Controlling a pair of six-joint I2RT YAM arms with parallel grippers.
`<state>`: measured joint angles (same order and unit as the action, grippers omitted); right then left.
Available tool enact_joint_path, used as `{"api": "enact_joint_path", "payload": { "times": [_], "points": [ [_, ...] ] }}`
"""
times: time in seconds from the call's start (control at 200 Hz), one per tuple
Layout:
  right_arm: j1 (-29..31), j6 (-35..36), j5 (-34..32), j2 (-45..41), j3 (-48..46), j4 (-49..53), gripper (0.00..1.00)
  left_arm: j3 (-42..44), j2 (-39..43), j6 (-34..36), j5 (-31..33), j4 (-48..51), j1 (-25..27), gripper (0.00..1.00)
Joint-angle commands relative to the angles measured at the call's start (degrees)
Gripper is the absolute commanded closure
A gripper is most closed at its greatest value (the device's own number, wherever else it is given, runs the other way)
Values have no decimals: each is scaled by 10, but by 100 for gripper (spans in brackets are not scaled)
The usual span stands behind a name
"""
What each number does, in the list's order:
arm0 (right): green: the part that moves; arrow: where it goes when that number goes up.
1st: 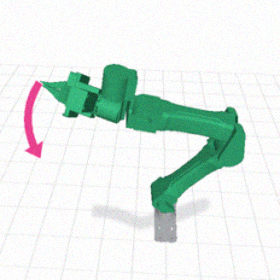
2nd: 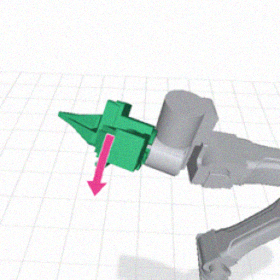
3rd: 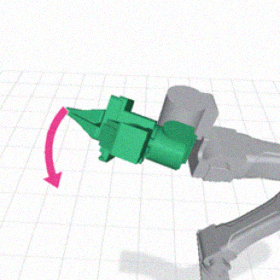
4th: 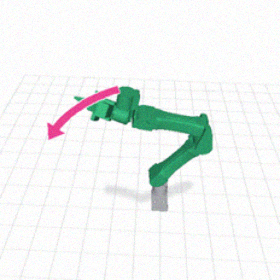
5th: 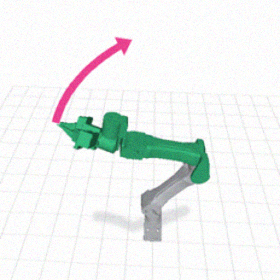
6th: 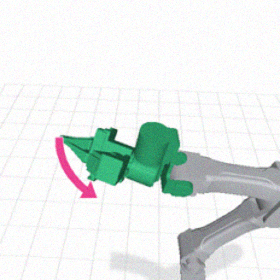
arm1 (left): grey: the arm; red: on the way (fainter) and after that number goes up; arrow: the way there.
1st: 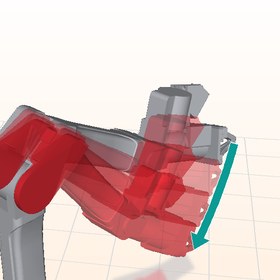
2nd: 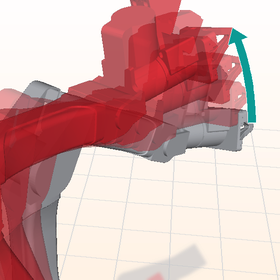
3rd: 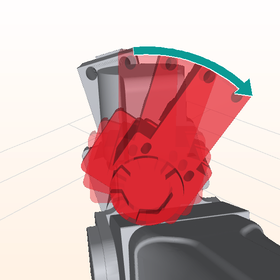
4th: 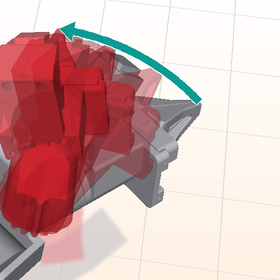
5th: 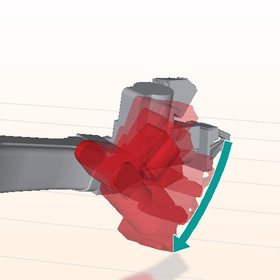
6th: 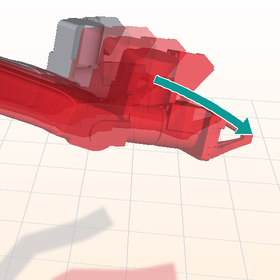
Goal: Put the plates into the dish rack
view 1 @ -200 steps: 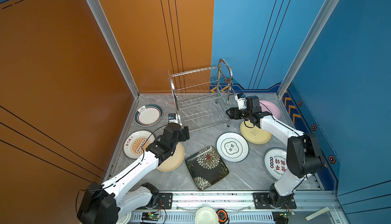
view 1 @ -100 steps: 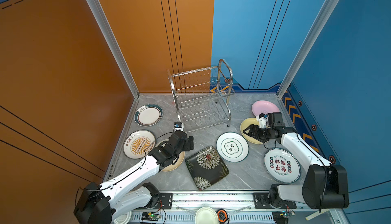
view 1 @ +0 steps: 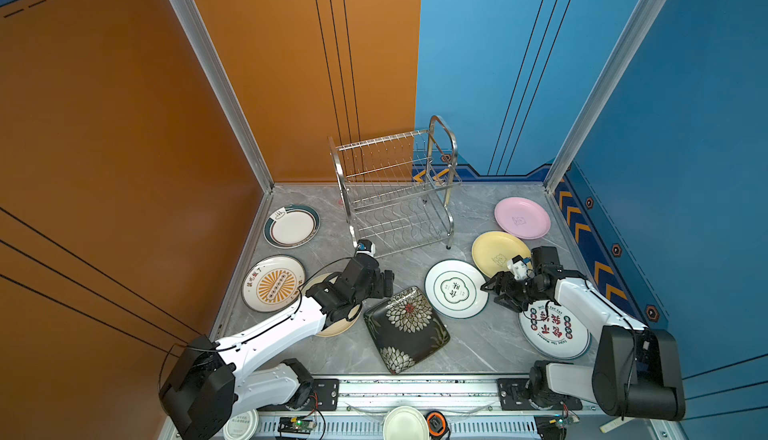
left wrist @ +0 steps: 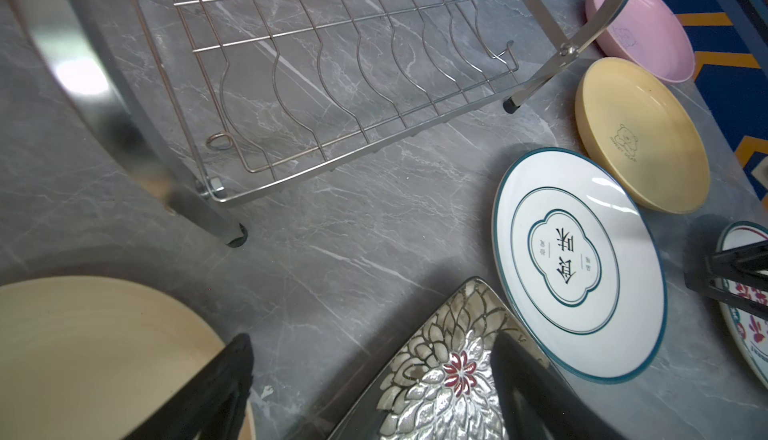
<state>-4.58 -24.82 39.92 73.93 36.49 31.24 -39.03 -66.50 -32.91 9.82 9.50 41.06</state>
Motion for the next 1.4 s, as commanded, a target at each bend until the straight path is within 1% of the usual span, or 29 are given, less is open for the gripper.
{"api": "enact_joint_path", "payload": {
  "times": [0.0,0.135,0.355,0.631,0.836,1.211,1.396],
  "points": [
    [-5,-25,13,9,-23,-37,36,-9,-4,-5,-32,-23,3,9],
    [-10,-42,11,14,-46,-85,37,-5,-3,-10,-59,-35,-3,9],
    [-17,-60,16,28,-70,-144,40,6,7,-21,-70,-44,-12,9],
    [-18,-79,32,38,-101,-200,48,7,10,-21,-78,-44,-20,9],
    [-18,-87,25,37,-119,-224,52,7,8,-21,-85,-47,-24,9],
    [-11,-87,23,59,-124,-249,57,10,8,-23,-90,-48,-25,9],
    [-4,-87,16,64,-127,-256,61,11,10,-24,-90,-49,-25,9]
  ]
}}
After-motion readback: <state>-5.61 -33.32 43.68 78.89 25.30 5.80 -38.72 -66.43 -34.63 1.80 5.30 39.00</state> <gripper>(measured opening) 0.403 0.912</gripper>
